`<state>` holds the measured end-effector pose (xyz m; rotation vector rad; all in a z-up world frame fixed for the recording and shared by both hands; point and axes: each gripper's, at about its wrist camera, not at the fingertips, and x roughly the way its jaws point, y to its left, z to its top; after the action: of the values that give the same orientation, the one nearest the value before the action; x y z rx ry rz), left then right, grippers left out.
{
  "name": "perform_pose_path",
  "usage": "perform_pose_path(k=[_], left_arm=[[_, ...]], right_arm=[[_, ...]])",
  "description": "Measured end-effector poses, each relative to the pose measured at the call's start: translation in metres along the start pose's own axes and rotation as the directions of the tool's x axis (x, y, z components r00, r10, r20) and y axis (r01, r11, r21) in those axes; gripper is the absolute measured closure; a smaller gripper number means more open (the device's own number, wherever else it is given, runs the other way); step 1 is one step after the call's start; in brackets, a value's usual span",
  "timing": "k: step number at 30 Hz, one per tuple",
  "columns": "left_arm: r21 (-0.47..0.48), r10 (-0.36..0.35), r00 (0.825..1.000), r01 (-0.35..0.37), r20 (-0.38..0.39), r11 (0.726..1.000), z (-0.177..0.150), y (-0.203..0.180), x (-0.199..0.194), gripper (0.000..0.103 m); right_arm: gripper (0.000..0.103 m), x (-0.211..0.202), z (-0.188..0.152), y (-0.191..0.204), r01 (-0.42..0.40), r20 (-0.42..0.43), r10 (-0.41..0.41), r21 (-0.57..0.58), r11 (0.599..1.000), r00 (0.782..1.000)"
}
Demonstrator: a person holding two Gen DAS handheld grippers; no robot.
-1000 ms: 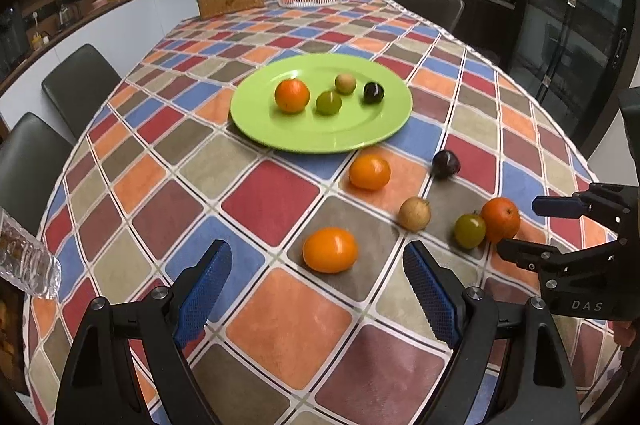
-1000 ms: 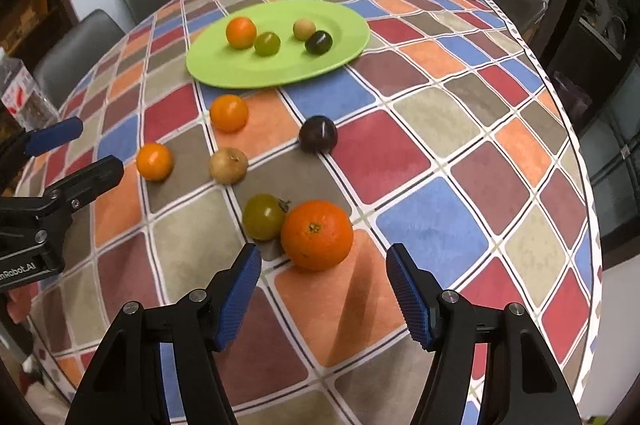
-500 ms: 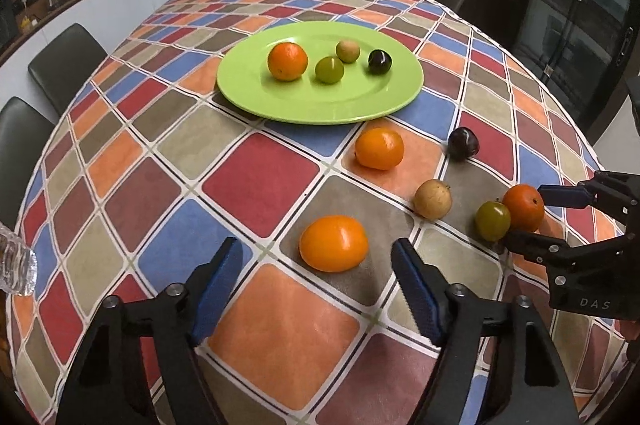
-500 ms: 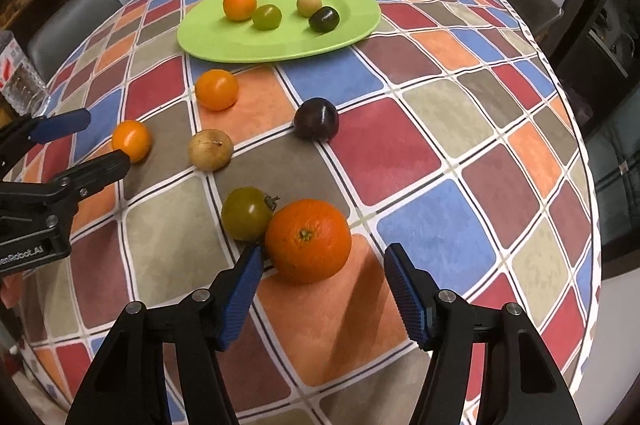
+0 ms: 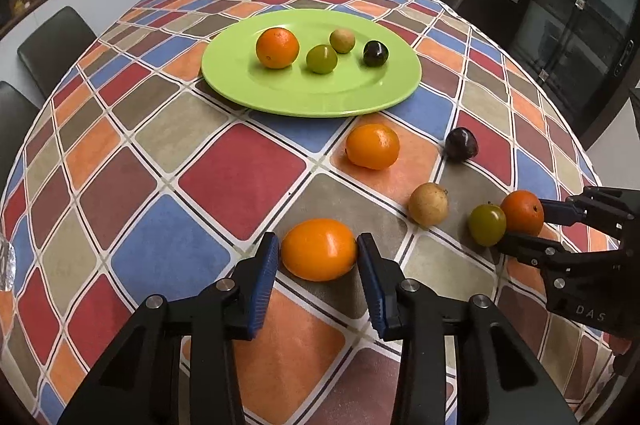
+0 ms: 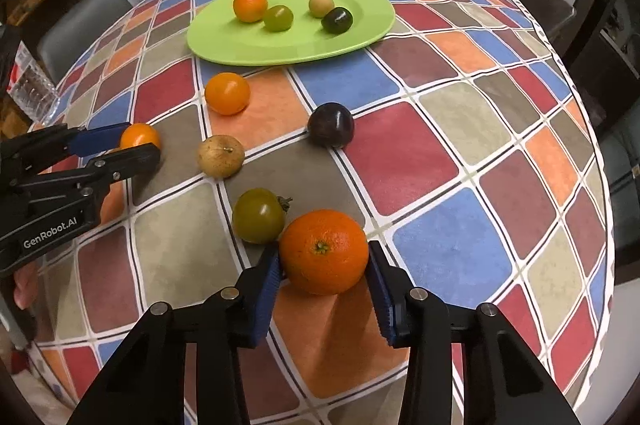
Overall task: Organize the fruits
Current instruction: 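Grasp and lift the orange tomato with the left gripper while the right gripper lifts the mandarin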
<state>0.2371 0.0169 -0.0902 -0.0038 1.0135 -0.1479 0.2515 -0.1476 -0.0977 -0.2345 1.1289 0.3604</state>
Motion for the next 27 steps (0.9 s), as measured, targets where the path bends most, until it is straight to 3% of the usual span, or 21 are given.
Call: perform_pose_path(k=[10,27], left_arm=[[0.018,-0.026,0.999,0.026,0.026,1.0,-0.006,-0.01,-0.019,0.064],[0.063,-0.03,0.988,0.021,0.152,0.998,0.003,-0.021,-0.071,0.064]], right_arm=[[0.061,-0.015,-0.003,-0.004,-0.014,0.051,0.013,0.033,0.999,0.999],[0.061,-0.059,0.005,0.001,-0.064,0.195,0.057,0.032,0.997,0.979]])
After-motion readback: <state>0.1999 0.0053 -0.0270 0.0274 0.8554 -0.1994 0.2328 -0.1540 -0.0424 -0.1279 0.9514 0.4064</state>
